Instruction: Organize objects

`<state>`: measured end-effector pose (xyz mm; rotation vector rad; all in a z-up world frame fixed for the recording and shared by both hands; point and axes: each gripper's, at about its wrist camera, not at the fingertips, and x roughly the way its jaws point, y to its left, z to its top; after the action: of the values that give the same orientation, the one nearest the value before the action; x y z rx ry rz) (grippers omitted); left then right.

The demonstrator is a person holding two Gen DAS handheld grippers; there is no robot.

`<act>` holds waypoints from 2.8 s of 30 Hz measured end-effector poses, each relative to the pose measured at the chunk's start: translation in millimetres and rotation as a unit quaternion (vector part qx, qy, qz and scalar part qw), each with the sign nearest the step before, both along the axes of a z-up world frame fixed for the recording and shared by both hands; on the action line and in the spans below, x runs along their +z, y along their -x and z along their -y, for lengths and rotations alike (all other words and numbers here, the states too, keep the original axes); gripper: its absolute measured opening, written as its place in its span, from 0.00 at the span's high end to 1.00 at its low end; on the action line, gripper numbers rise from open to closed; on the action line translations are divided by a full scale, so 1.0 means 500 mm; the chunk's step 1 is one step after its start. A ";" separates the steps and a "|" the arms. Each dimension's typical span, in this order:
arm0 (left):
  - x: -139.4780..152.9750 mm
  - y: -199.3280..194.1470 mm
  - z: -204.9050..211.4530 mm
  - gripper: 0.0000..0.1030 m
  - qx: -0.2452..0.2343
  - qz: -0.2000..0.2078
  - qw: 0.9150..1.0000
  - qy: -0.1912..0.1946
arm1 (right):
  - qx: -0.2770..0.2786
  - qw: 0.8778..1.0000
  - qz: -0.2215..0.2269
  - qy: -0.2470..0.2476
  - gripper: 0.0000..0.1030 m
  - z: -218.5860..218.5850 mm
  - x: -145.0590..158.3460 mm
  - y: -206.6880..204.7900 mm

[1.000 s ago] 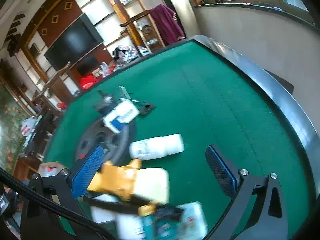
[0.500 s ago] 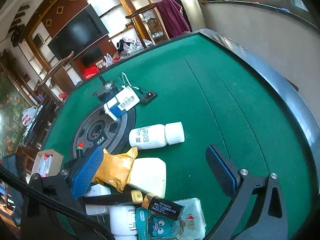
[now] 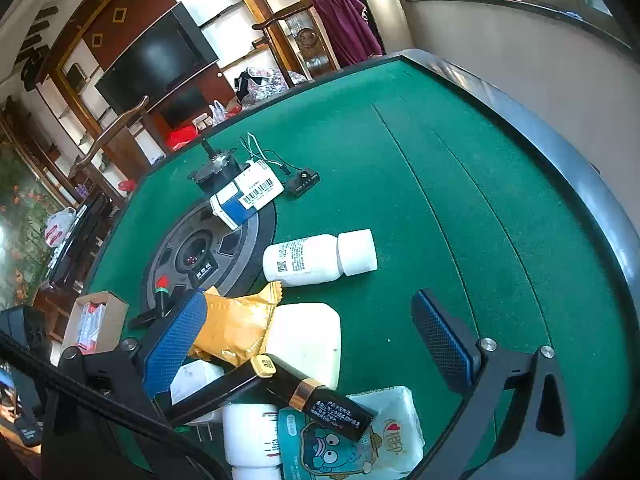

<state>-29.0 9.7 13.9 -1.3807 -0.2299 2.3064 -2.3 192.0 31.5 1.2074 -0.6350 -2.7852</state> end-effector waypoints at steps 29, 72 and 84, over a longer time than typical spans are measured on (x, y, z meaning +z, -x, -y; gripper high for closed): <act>-0.006 -0.041 -0.072 0.81 -0.031 -0.091 0.990 0.105 | -0.009 0.993 -0.037 -0.114 0.01 0.058 0.026 -0.025; 0.053 -0.183 0.066 0.87 0.006 -0.123 0.990 0.075 | 0.030 0.951 -0.075 -0.300 0.01 0.186 0.024 -0.045; 0.001 -0.172 0.074 0.89 -0.009 -0.072 0.994 0.080 | 0.032 0.951 -0.064 -0.301 0.01 0.189 0.018 -0.041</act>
<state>57.0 -27.3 14.3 -1.2764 0.0117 2.4413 18.1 97.6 40.5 1.0588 0.2923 -3.0641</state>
